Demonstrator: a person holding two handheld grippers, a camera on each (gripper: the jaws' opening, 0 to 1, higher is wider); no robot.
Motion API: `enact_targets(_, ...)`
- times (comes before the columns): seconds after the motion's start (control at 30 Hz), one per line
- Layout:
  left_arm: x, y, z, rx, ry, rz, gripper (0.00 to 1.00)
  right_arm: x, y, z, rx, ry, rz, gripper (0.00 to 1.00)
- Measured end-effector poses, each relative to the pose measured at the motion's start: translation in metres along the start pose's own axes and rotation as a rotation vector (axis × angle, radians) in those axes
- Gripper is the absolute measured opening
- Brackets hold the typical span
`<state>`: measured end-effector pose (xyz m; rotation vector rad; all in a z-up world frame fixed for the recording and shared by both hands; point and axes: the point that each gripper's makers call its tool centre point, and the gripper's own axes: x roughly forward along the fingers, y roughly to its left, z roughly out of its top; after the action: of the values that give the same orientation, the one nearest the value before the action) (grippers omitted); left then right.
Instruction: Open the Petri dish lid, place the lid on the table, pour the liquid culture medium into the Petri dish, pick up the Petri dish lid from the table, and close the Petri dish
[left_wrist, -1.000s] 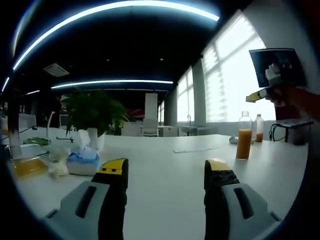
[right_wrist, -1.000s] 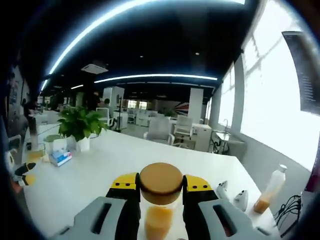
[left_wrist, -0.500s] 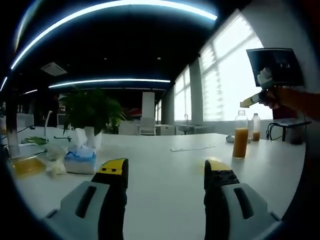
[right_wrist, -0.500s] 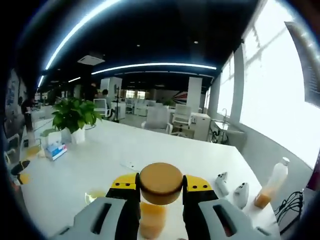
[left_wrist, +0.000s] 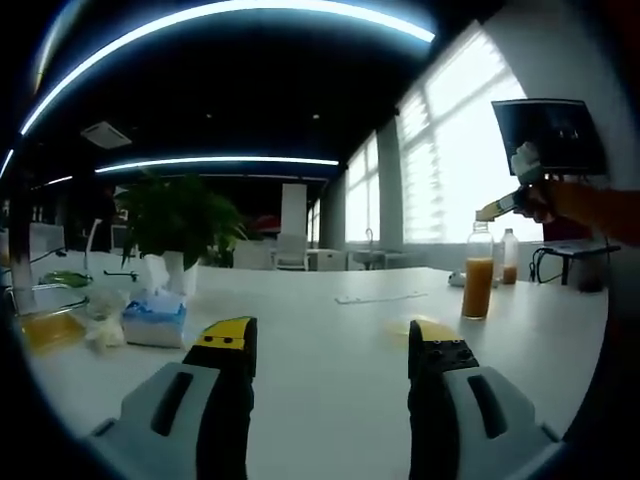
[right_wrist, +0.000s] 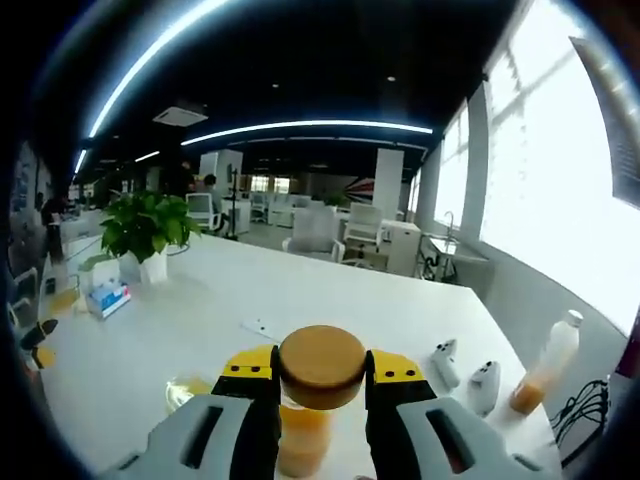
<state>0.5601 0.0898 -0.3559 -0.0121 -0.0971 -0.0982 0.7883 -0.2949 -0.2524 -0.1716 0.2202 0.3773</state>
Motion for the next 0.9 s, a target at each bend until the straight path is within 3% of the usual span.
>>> enact_targets(0.63, -0.004, -0.008, -0.006, -0.012, 0.014, -0.020, 0.52, 0.004, 0.011, -0.001, 0.066, -0.004, 0.053, 0.28)
enact_targets(0.9, -0.005, -0.020, -0.006, -0.013, 0.019, -0.047, 0.52, 0.009, 0.014, -0.011, 0.073, 0.018, 0.063, 0.28)
